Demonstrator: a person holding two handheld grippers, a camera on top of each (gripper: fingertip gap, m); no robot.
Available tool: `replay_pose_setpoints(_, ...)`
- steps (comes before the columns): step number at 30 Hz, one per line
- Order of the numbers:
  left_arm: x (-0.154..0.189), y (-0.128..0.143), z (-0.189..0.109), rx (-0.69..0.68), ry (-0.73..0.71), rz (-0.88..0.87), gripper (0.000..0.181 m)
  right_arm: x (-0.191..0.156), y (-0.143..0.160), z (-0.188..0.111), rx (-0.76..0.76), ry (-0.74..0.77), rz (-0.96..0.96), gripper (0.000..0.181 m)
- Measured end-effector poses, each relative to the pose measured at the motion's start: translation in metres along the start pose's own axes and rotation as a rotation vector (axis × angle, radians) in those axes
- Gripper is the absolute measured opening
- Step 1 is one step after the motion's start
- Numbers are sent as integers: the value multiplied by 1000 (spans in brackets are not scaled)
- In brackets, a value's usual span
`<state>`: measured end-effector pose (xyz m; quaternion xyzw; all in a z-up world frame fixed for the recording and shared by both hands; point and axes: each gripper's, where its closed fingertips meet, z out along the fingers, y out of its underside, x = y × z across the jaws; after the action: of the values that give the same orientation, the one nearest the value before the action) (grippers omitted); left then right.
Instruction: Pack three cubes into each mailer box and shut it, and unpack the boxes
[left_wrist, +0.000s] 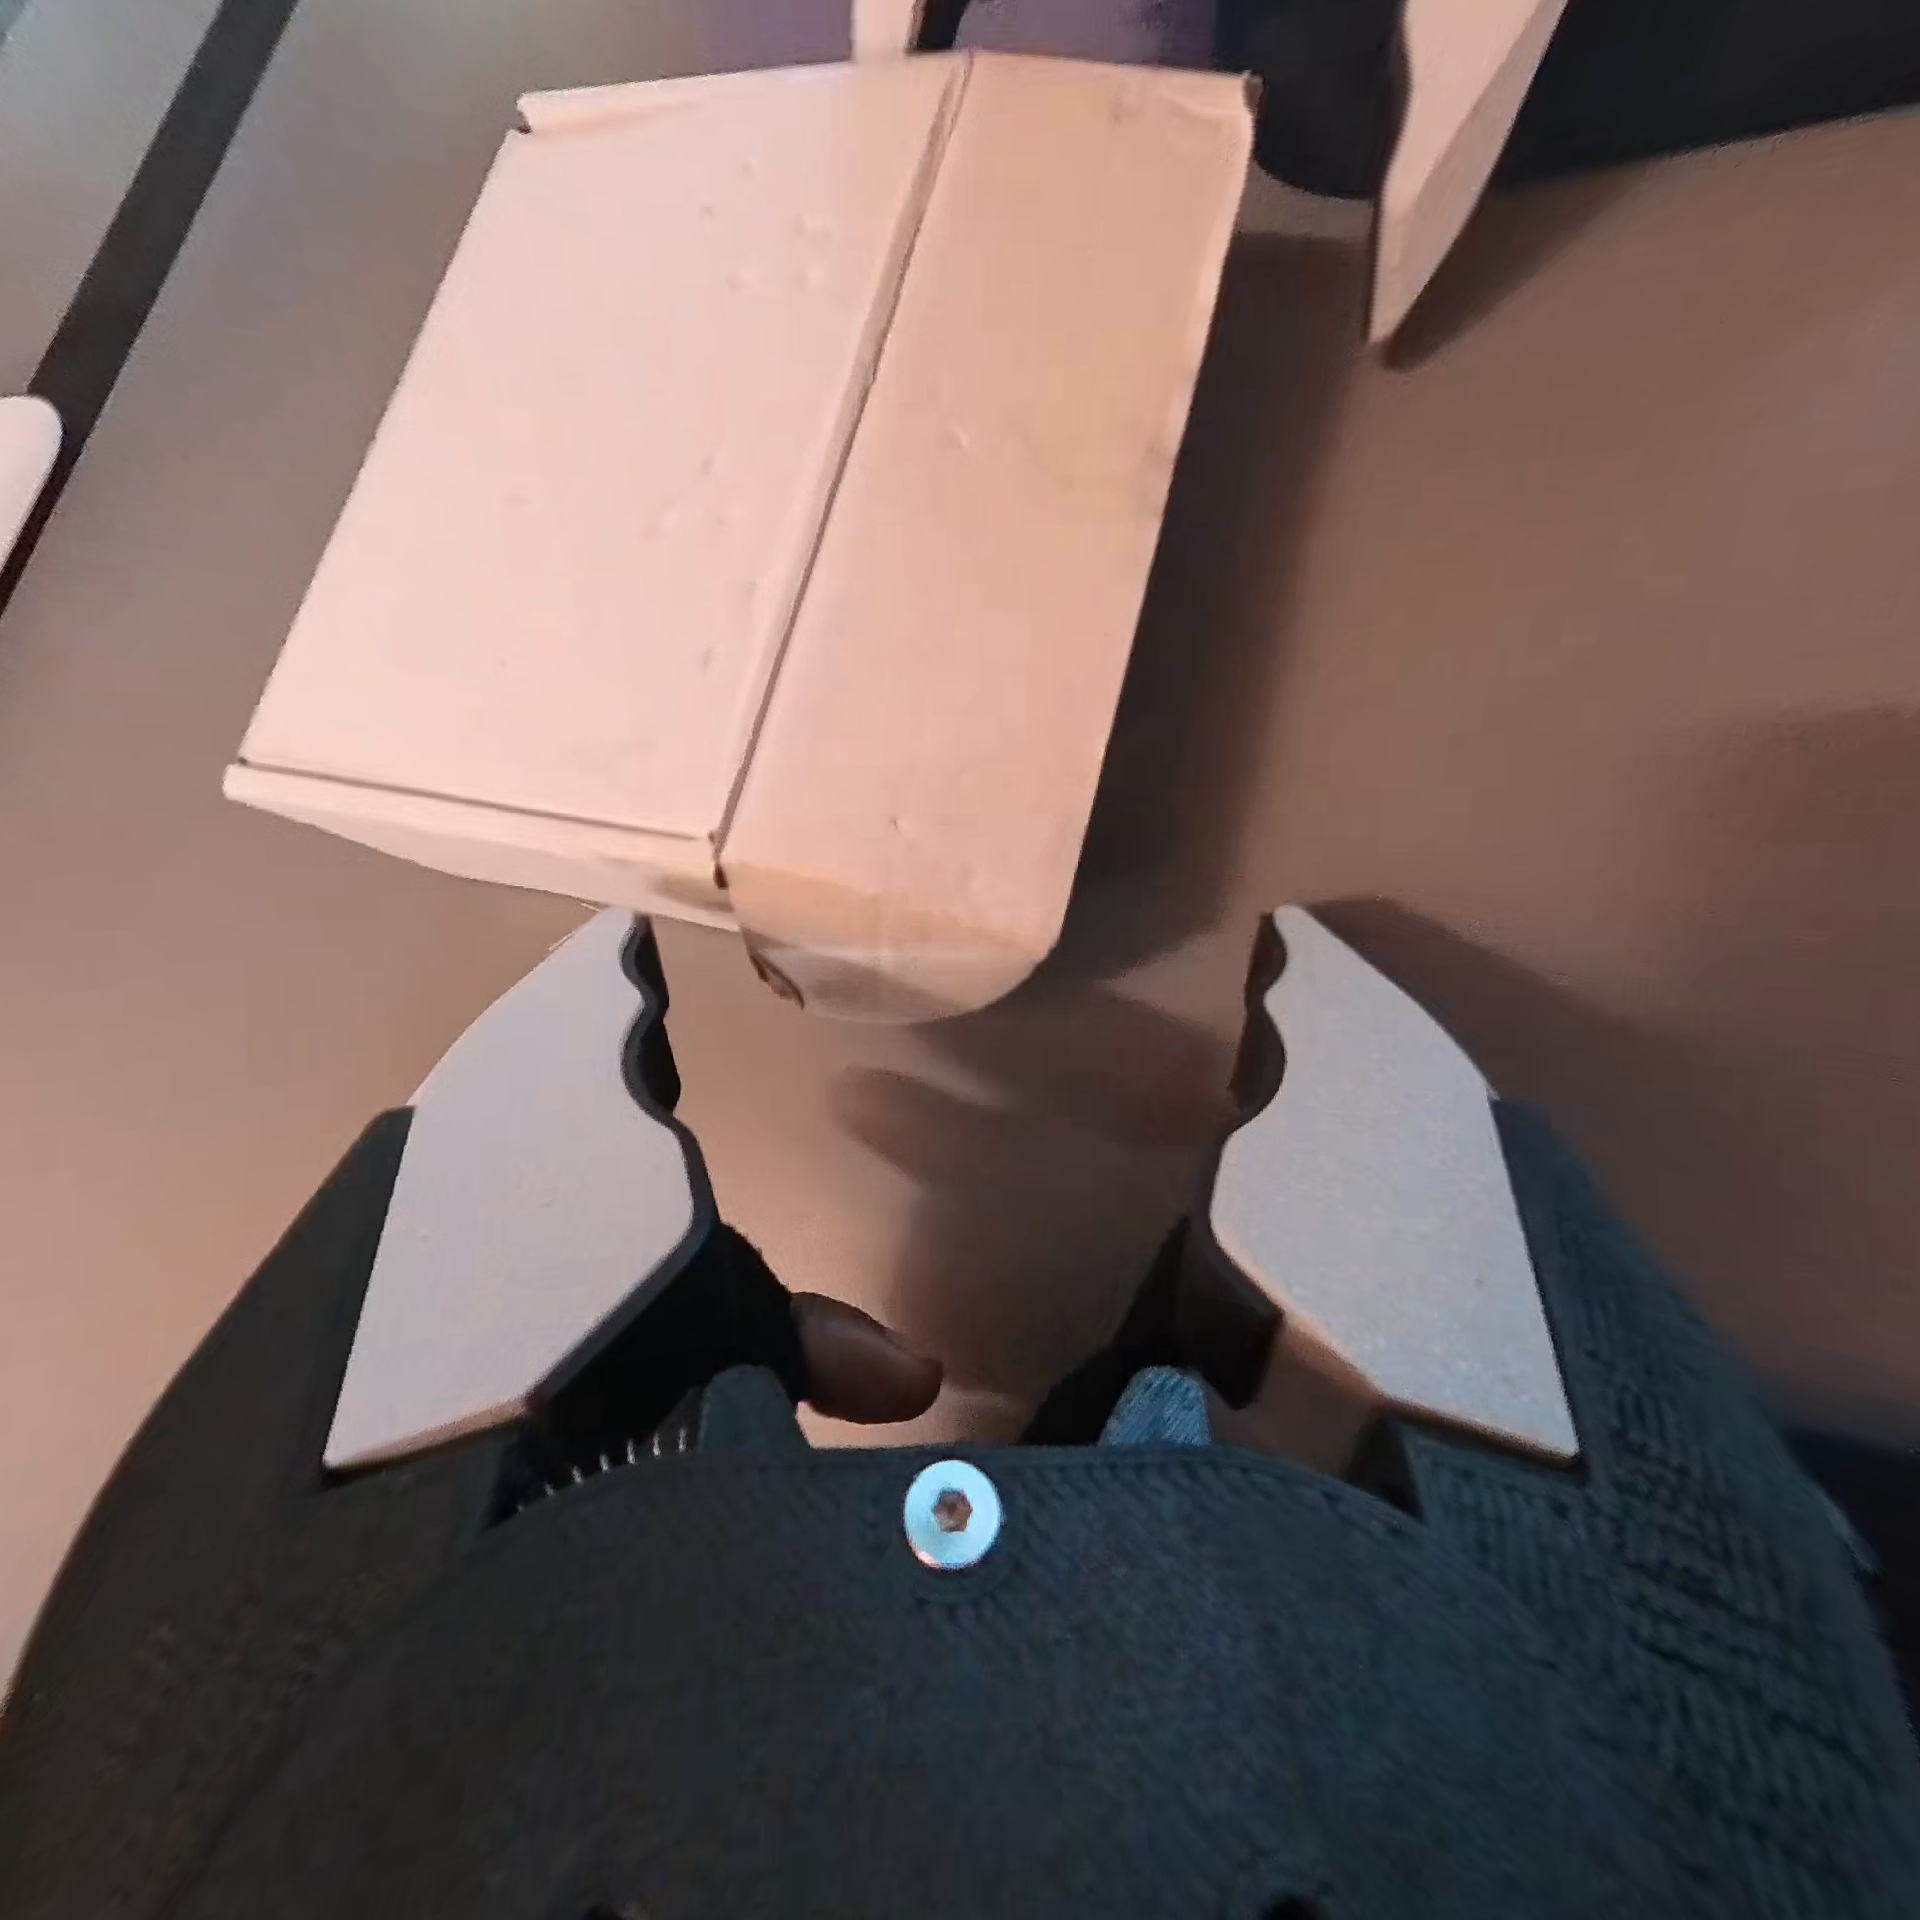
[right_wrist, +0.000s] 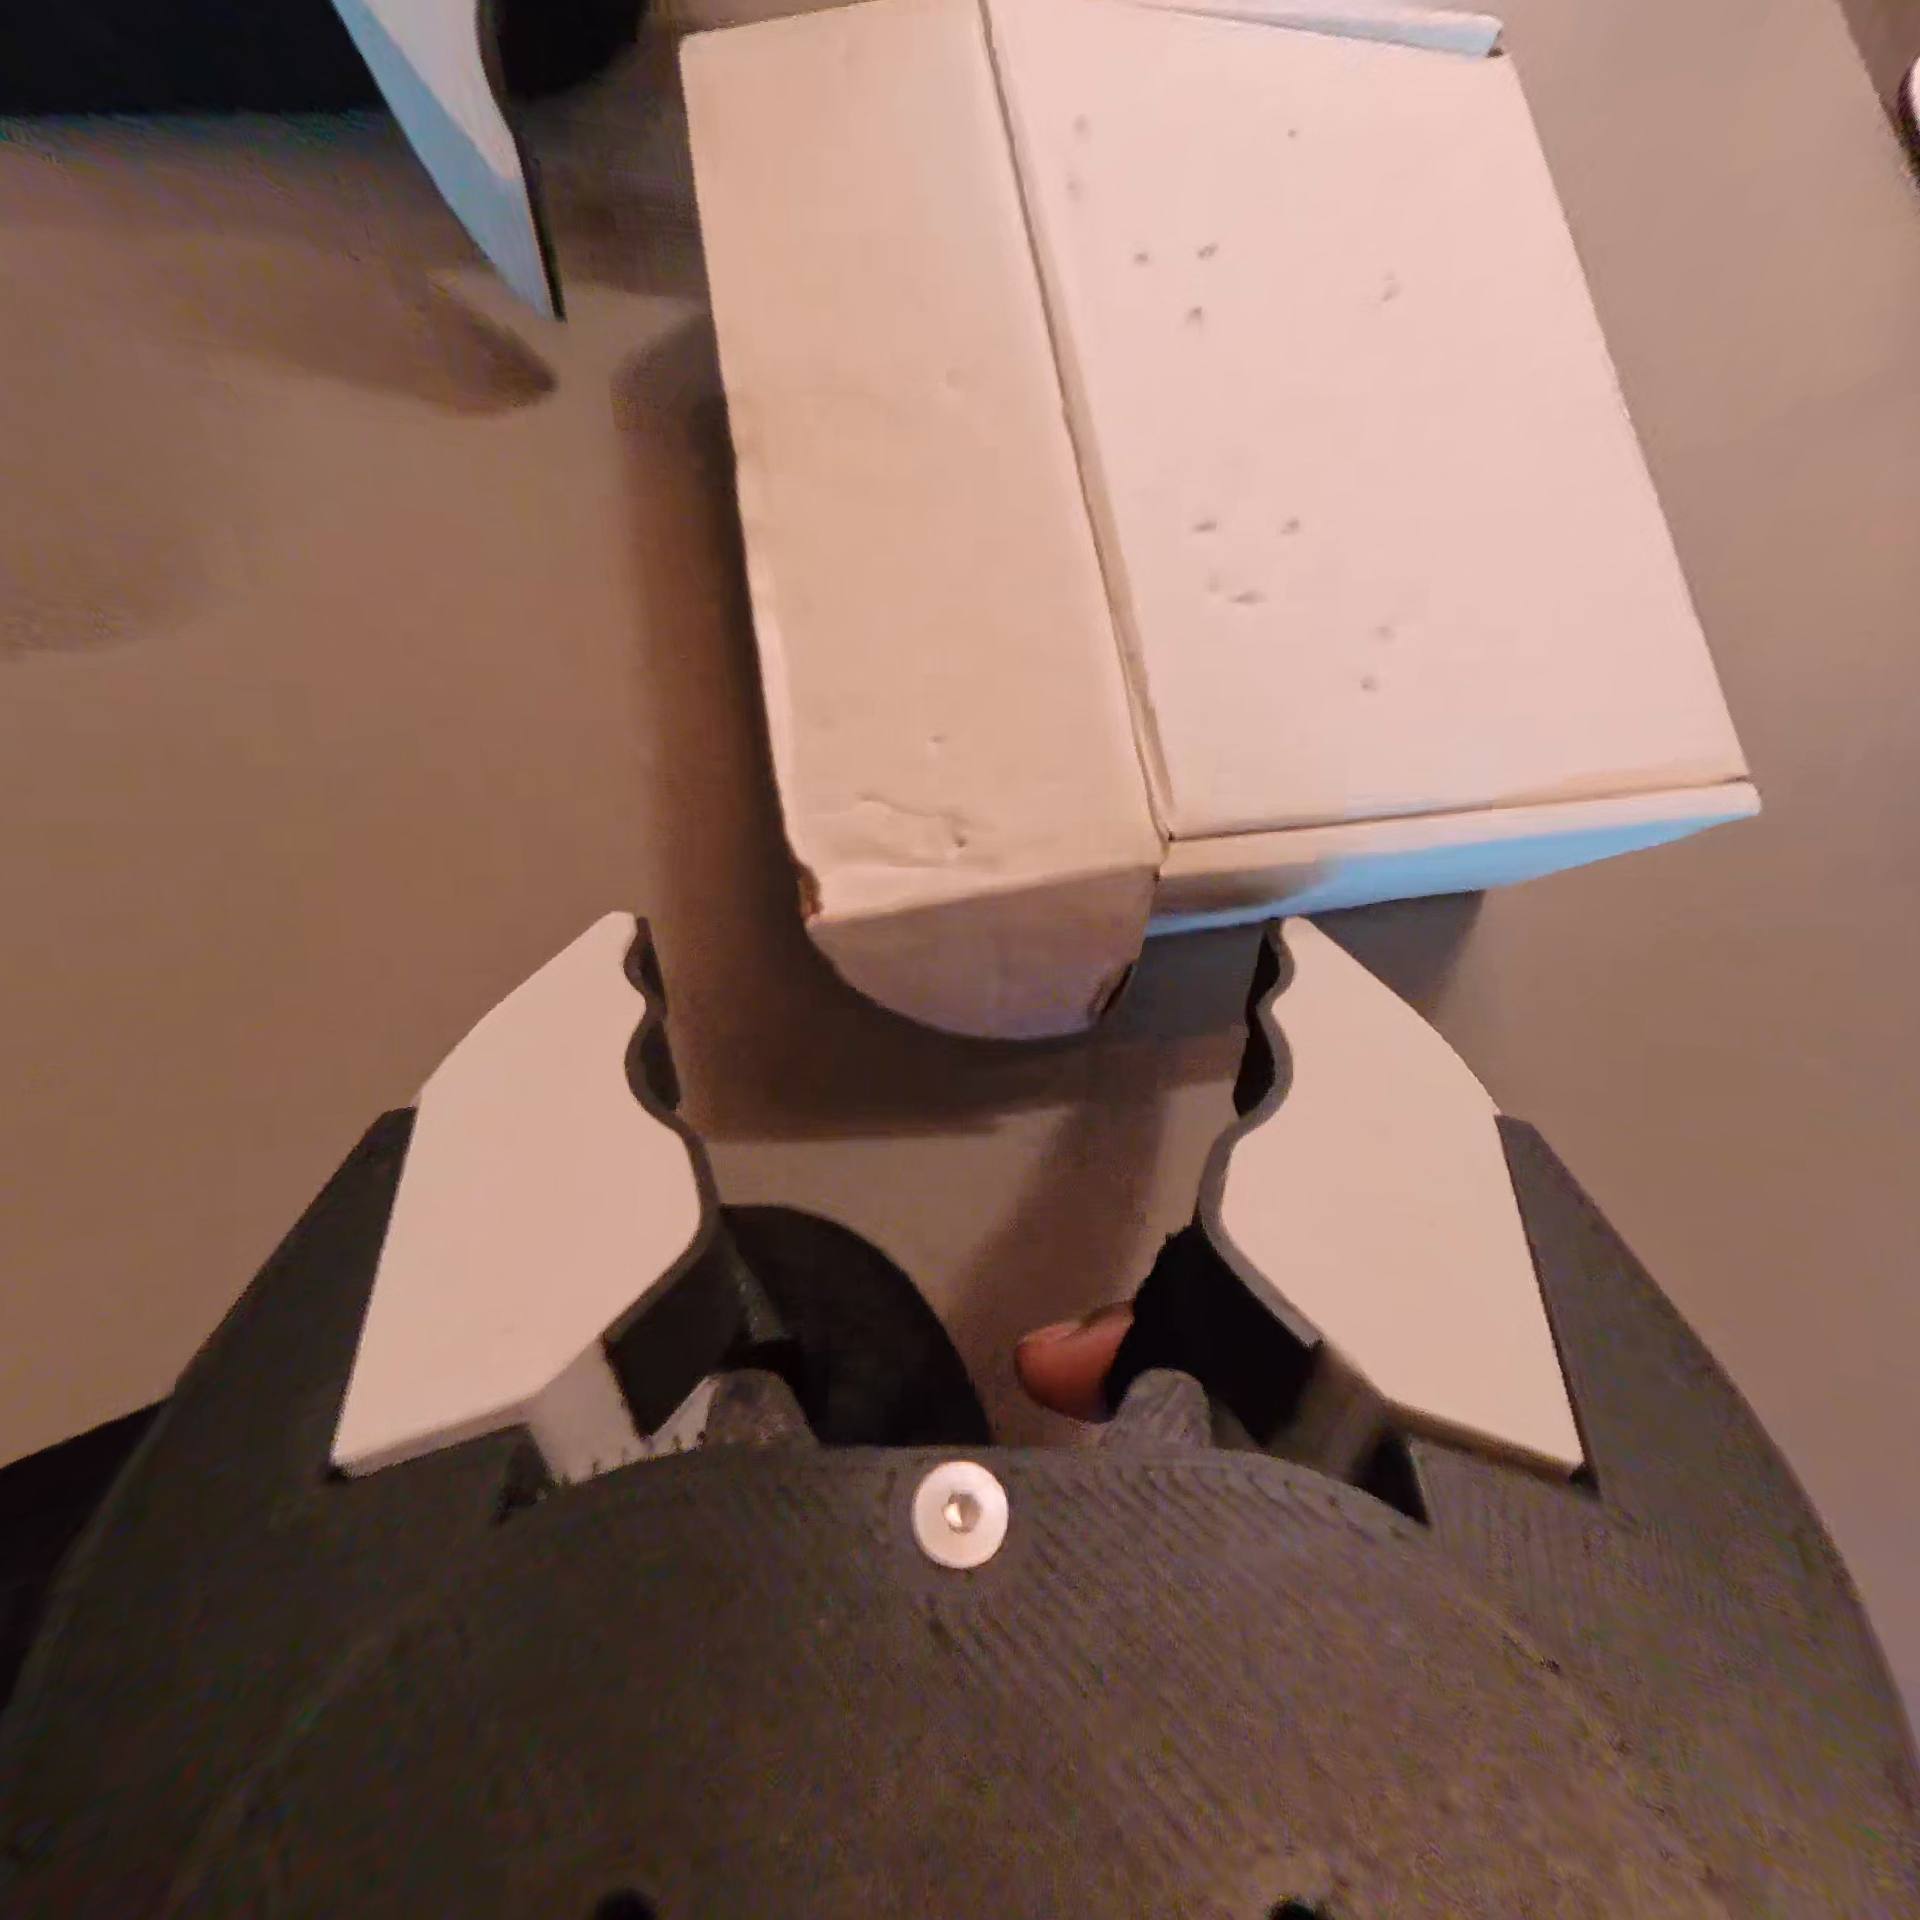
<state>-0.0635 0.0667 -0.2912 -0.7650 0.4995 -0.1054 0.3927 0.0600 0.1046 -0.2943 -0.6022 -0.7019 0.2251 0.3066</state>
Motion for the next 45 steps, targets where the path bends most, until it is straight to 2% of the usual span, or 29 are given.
replay_pose_setpoints(1, 0, 0, 3, -2, 4, 13, 104, 2, -2, 3, 4, 4, -8, 104)
replay_pose_setpoints(3, -4, -1, 4, 1, -18, 26, 103, 8, -4, 3, 8, 36, -24, 103)
replay_pose_setpoints(5, -9, -9, 0, 63, -48, 24, 97, 12, -9, -2, 55, 56, -8, 98)
replay_pose_setpoints(12, -30, -53, -31, 294, -176, -64, 75, 23, -37, -28, 244, 87, 73, 81)
replay_pose_setpoints(15, -41, -52, -32, 293, -240, -100, 65, 31, -41, -31, 269, 146, 68, 64)
replay_pose_setpoints(18, -48, -45, -31, 268, -294, -102, 41, 43, -40, -34, 278, 219, 89, 42)
replay_pose_setpoints(20, -48, -42, -27, 259, -301, -120, 40, 48, -40, -35, 304, 248, 101, 33)
replay_pose_setpoints(24, -49, -40, -23, 254, -309, -129, 39, 51, -35, -31, 293, 272, 110, 33)
replay_pose_setpoints(25, -50, -40, -24, 257, -315, -142, 49, 51, -35, -31, 294, 275, 108, 36)
replay_pose_setpoints(27, -55, -42, -28, 281, -349, -151, 71, 56, -39, -36, 316, 324, 102, 63)
replay_pose_setpoints(29, -59, -47, -30, 304, -396, -114, 77, 66, -44, -43, 335, 418, 58, 80)
replay_pose_setpoints(32, -59, -56, -30, 305, -453, -40, 74, 68, -52, -49, 321, 548, -96, 70)
replay_pose_setpoints(33, -58, -60, -31, 310, -477, -10, 70, 65, -54, -47, 303, 570, -148, 63)
replay_pose_setpoints(35, -60, -65, -34, 308, -529, 30, 67, 61, -58, -45, 284, 599, -216, 59)
replay_pose_setpoints(45, -65, -64, -32, 255, -566, 48, 63, 61, -59, -42, 246, 607, -225, 52)
